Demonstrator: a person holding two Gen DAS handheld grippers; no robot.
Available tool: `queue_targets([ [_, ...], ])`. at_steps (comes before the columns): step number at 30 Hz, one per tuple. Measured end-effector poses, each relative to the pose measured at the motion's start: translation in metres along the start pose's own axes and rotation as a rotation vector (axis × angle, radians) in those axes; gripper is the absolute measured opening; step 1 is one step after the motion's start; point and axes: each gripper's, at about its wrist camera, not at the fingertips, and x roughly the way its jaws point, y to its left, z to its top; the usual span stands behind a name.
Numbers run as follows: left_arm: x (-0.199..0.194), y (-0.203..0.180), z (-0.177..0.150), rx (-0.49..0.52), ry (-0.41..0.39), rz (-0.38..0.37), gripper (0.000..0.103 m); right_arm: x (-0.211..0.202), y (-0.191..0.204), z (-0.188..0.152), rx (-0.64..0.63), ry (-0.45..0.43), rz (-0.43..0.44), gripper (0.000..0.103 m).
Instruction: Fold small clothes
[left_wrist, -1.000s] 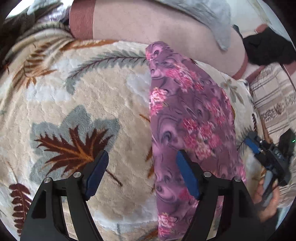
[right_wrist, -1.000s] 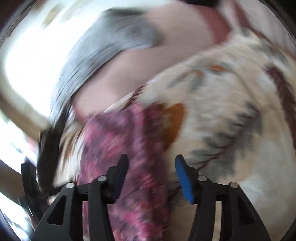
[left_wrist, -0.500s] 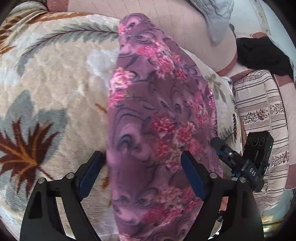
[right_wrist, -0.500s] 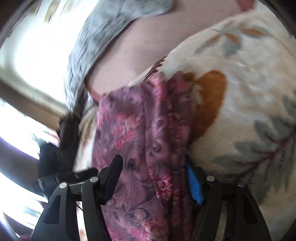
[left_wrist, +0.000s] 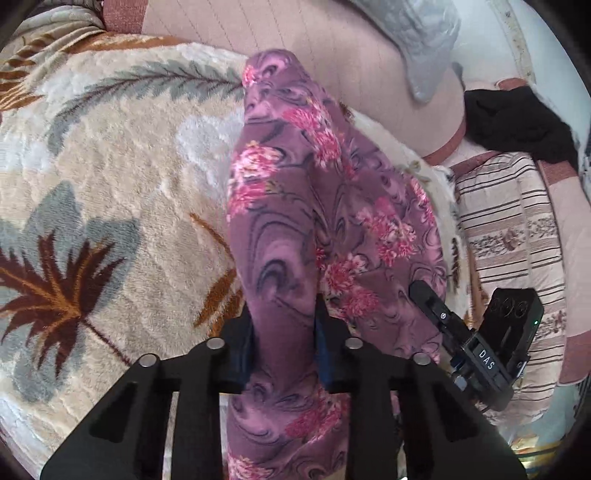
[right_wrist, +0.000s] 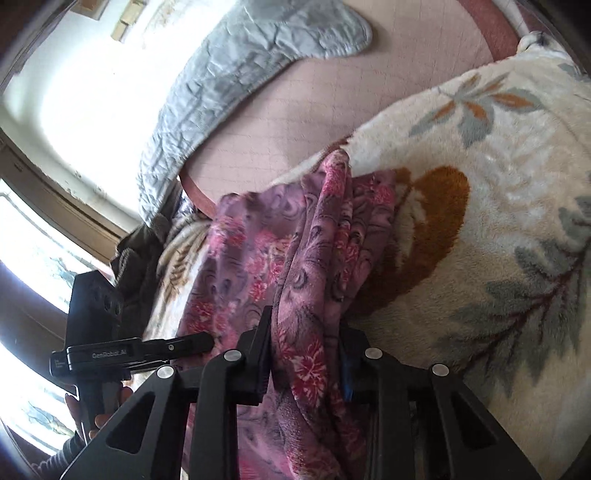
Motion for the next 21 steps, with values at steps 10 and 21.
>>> queue_targets([
  [10,-0.061,-0.01,-0.03,0.048,-0.054,0.007,0.022,-0.041,0.053,-0.022,0.004,-0.012,-0.007,0.028],
  [21,-0.141,0.052,-0.106,-0.025,-0.097,0.051,0.022,-0.038,0.128,-0.093,-0.001,0.094,0.091,0.028],
])
